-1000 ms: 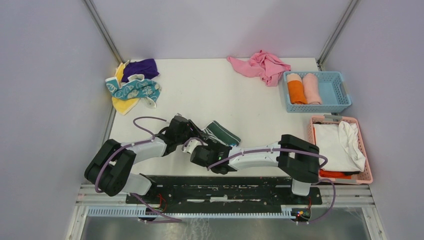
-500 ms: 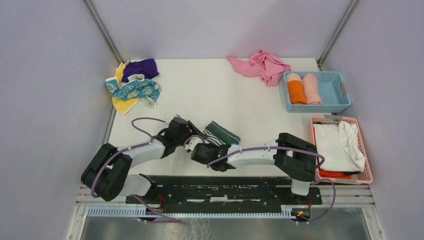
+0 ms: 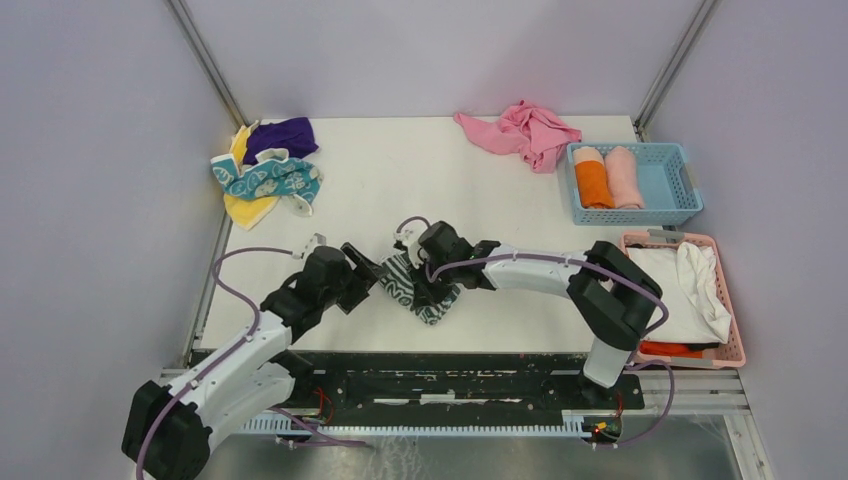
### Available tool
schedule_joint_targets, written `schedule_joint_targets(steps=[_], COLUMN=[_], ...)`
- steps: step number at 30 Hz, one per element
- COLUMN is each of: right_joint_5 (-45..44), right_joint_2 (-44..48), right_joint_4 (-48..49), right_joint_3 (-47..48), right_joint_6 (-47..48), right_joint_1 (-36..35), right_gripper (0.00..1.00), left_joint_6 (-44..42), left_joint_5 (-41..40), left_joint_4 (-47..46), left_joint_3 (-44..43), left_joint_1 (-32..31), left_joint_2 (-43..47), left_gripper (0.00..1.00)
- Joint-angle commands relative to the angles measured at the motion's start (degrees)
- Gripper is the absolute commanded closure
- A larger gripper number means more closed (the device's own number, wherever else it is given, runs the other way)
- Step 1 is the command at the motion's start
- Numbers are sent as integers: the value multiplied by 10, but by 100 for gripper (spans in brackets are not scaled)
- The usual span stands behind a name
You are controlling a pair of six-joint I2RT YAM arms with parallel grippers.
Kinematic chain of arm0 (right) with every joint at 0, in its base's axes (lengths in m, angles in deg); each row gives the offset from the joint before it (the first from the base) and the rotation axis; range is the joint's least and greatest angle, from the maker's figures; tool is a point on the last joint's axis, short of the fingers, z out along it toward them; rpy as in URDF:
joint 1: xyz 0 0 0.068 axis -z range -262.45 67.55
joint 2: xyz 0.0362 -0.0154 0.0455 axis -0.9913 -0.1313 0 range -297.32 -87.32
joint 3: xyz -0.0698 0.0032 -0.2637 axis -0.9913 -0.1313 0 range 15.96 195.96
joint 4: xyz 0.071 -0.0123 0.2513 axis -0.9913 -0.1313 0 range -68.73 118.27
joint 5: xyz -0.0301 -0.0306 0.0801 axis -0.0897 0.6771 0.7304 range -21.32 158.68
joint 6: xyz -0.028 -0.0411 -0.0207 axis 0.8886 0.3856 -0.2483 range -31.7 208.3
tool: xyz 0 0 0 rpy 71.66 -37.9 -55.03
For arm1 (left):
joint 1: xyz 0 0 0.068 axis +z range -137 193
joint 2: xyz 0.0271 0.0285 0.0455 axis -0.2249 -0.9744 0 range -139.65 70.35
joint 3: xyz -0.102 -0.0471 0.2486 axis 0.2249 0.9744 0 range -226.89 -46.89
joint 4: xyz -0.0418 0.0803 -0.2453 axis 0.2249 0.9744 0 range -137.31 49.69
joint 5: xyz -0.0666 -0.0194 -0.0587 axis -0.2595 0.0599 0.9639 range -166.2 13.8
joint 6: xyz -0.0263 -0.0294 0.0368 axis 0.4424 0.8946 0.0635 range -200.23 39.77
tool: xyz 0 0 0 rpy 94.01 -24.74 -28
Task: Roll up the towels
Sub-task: Roll the towel at the center of the board.
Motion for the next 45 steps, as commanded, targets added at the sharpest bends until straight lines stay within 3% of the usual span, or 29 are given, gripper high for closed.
schedule_joint_targets(steps=[1, 6, 9, 21, 30, 32, 38, 42, 43, 45], right_joint_5=[230, 358, 385, 399, 376, 354, 208, 47, 1, -93], right_joint_2=[-63, -129, -165, -230, -234, -216, -77, 9, 30, 70], right_joint_4=[35, 132, 154, 60, 16, 3, -19, -81, -94, -110], right_joint_3=[-40, -55, -58, -6, 25, 25, -6, 3, 6, 10], right_joint_6=[-87, -164, -184, -126, -97, -87, -67, -35, -23, -4], right_joint_1=[41, 93, 117, 142, 142, 142, 132, 94, 74, 34], right_gripper=[98, 98, 99, 95, 91, 88, 61, 52, 44, 37], left_joint_6=[-8, -5, -10, -28, -61, -64, -82, -89, -90, -91], left_joint_5=[15, 50, 63, 91, 97, 96, 100, 93, 95, 83], left_joint_4=[21, -53, -91, -180, -219, -221, -202, -172, -163, -138], left_joint_3=[12, 23, 16, 6, -3, 3, 10, 2, -2, -14], left_joint_1=[1, 1, 3, 84, 89, 89, 88, 81, 80, 71], left_joint_2=[22, 1, -40, -181, -314, -334, -360, -357, -355, -347], left_gripper=[16, 15, 15, 16, 22, 25, 34, 36, 36, 36])
